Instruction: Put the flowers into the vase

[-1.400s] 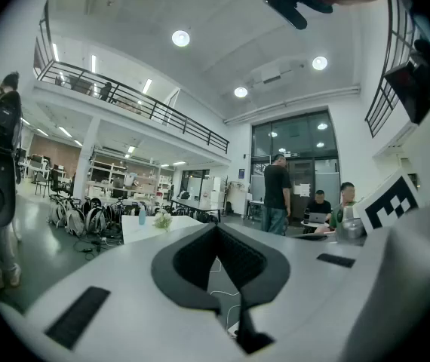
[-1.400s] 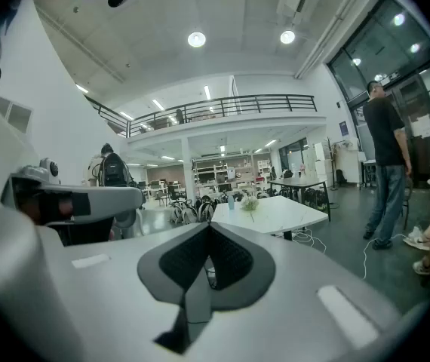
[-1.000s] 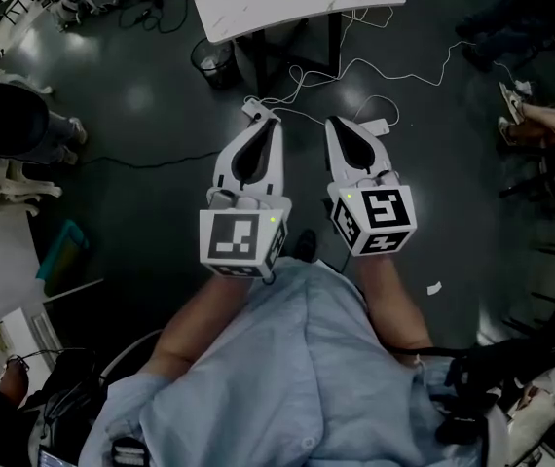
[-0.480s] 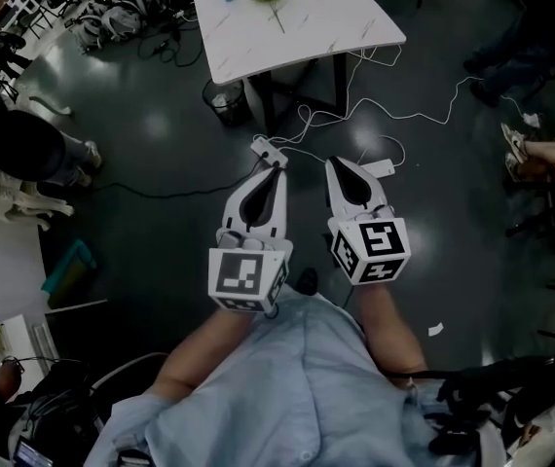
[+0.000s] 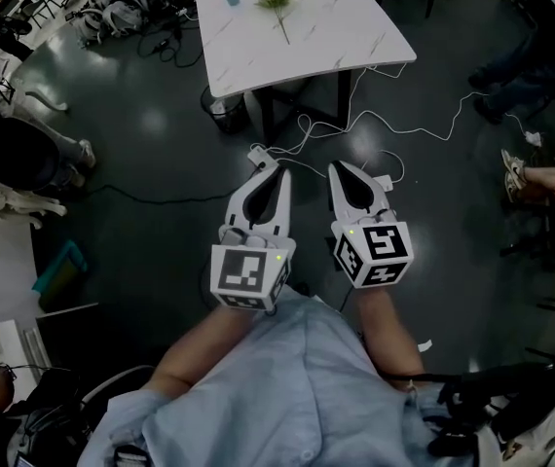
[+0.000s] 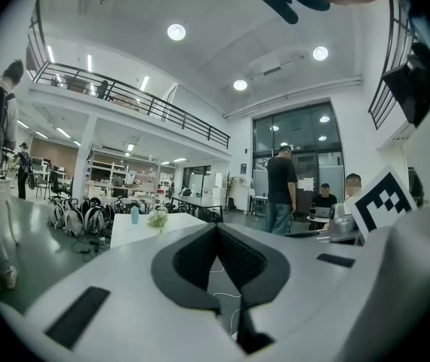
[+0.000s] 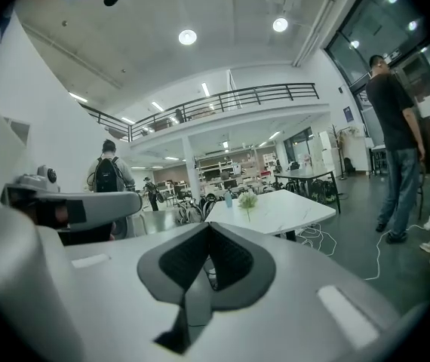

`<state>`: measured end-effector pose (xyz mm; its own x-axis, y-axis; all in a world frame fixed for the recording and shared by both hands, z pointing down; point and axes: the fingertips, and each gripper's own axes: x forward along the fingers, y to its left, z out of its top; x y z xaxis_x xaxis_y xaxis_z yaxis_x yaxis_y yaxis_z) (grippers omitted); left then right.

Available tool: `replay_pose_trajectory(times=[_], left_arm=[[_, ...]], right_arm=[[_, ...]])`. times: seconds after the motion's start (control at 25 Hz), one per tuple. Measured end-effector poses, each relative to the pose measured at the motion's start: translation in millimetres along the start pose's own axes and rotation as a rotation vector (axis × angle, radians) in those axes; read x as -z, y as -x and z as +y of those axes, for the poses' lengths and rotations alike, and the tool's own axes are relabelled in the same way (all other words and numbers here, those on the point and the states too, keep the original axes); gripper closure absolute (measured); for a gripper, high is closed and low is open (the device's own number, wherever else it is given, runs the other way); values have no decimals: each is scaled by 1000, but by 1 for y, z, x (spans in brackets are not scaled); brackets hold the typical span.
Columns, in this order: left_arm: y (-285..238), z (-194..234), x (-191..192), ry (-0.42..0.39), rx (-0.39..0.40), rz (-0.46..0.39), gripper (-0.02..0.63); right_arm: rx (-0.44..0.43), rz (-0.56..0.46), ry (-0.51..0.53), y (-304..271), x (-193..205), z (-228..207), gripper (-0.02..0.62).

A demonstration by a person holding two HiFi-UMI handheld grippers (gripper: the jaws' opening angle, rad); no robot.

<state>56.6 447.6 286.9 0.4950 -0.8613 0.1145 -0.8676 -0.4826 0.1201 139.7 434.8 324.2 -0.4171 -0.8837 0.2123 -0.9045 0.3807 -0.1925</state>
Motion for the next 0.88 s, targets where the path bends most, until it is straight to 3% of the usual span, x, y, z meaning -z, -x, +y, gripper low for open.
replay_pose_trajectory(times=[0.56,0.88], left_arm=[[-158,111,-39,26,24,-31,601],[-202,136,-45,48,46,-28,601]], right_arm=[[23,3,6,-177,-52,-55,594],[53,-10,31,-221,-82,-79,594]])
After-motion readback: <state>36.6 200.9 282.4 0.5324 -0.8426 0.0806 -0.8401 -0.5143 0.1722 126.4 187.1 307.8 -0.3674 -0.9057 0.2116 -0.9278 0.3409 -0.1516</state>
